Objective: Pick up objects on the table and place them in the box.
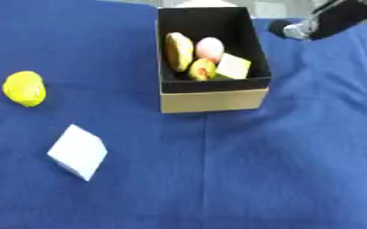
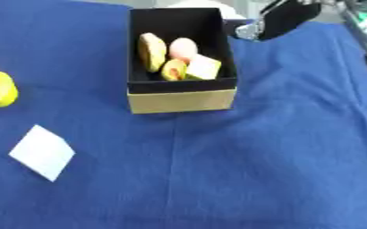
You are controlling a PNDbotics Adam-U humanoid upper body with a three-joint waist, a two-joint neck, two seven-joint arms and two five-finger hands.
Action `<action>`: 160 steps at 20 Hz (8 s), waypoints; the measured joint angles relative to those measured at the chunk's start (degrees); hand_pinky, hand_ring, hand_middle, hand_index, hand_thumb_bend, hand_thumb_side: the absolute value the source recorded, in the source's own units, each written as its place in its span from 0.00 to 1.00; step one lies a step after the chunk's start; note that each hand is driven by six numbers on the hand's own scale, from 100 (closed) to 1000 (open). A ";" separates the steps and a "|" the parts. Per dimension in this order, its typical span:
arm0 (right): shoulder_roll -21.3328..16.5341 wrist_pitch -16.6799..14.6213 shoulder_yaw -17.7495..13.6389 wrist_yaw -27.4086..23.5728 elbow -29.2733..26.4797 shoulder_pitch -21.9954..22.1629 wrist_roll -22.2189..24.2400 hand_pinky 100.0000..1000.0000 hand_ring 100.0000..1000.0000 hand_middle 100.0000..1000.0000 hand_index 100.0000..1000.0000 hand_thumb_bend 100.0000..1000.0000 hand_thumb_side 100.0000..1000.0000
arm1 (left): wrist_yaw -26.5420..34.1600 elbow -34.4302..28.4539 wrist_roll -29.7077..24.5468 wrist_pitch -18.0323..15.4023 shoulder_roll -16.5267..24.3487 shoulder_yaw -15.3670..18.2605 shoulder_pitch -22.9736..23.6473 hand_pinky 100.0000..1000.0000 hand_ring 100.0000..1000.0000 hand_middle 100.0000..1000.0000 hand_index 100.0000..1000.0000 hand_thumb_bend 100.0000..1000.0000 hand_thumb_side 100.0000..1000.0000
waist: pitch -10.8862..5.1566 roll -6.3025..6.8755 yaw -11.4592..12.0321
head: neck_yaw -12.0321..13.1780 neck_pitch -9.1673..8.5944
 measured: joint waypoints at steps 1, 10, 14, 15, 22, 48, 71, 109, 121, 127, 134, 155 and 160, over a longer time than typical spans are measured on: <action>-1.59 -1.05 -1.63 -1.96 -1.15 2.25 -2.24 0.80 0.81 0.72 0.81 0.19 0.01 | -0.78 0.00 0.07 0.09 1.29 -0.01 0.39 0.71 0.53 0.48 0.75 0.23 0.45 | -0.13 0.28 -0.59 | 0.55 0.09; -5.38 -15.62 -12.89 -9.29 -2.95 21.41 -21.73 0.78 0.79 0.70 0.79 0.18 0.00 | -10.39 -0.02 -1.87 5.22 18.27 -2.50 4.59 0.74 0.57 0.52 0.79 0.25 0.43 | -0.21 2.03 -3.67 | 3.86 1.09; -3.28 -19.89 -14.52 -7.55 -2.95 26.73 -27.78 0.78 0.78 0.69 0.78 0.17 0.00 | -14.19 -0.07 -7.70 9.10 25.84 -4.56 5.10 0.77 0.63 0.57 0.82 0.28 0.44 | -0.31 2.44 -4.33 | 4.59 1.17; -2.62 -20.42 -14.77 -7.07 -2.95 27.61 -29.13 0.77 0.78 0.69 0.78 0.17 0.00 | -15.12 -0.14 -9.92 9.92 27.76 -5.26 5.11 0.77 0.64 0.59 0.82 0.30 0.43 | -0.31 2.54 -4.51 | 4.65 1.24; 0.42 -20.89 -16.00 -5.08 -2.95 30.39 -35.61 0.76 0.77 0.68 0.77 0.16 0.00 | -20.01 -0.19 -23.81 12.29 38.31 -11.64 4.57 0.80 0.70 0.66 0.85 0.38 0.40 | -0.31 2.90 -5.25 | 4.72 1.48; 9.84 -21.08 -14.18 -6.30 -2.95 32.37 -38.87 0.73 0.74 0.64 0.76 0.08 0.03 | -27.45 -0.25 -46.74 14.63 41.51 -28.21 -10.94 0.87 0.82 0.79 0.87 0.41 0.14 | 0.23 4.10 -6.24 | 5.17 1.48; 14.71 -18.93 -12.87 -5.50 -2.95 34.17 -39.76 0.71 0.73 0.63 0.75 0.04 0.07 | -29.37 -0.33 -56.01 21.72 38.38 -31.81 -16.99 0.86 0.81 0.77 0.83 0.33 0.08 | 1.64 4.49 -6.48 | 6.25 0.48; 18.29 -16.86 -12.59 -5.76 -2.95 34.48 -40.76 0.69 0.72 0.62 0.73 0.00 0.11 | -33.06 -0.35 -51.95 23.45 34.55 -31.97 -17.84 0.72 0.59 0.50 0.71 0.08 0.00 | 2.35 4.12 -6.28 | 6.64 -0.56; 18.23 -17.08 -12.63 -5.79 -2.95 34.69 -40.55 0.70 0.73 0.63 0.73 0.00 0.10 | -27.40 -0.36 -50.28 21.11 34.96 -27.04 -22.77 0.71 0.56 0.47 0.71 0.00 0.00 | 1.43 6.17 -7.51 | 6.11 -0.43; 17.51 -17.43 -12.61 -6.21 -2.95 34.19 -40.13 0.70 0.73 0.63 0.73 0.00 0.10 | -22.60 2.26 -53.24 22.76 33.12 -25.04 -30.38 0.72 0.57 0.48 0.71 0.00 0.00 | 1.25 7.97 -9.88 | 6.87 -0.13; 17.14 -17.82 -12.39 -6.82 -2.95 32.56 -39.25 0.70 0.73 0.63 0.73 0.00 0.10 | -20.98 10.76 -53.64 21.49 27.90 -23.09 -39.25 0.72 0.56 0.47 0.71 0.00 0.00 | 1.64 9.49 -12.74 | 8.85 -0.32; 17.53 -18.27 -11.48 -7.88 -2.95 30.09 -37.94 0.69 0.72 0.62 0.73 0.00 0.12 | -29.17 37.64 -47.73 9.22 14.25 -24.70 -52.15 0.83 0.74 0.70 0.84 0.29 0.20 | 4.44 10.39 -16.27 | 11.79 -2.07; 17.82 -18.22 -11.48 -7.96 -2.95 30.15 -37.93 0.69 0.72 0.62 0.73 0.00 0.12 | -30.43 38.68 -47.35 7.74 14.03 -24.73 -52.11 0.82 0.74 0.70 0.84 0.30 0.19 | 4.43 10.15 -15.97 | 11.71 -2.07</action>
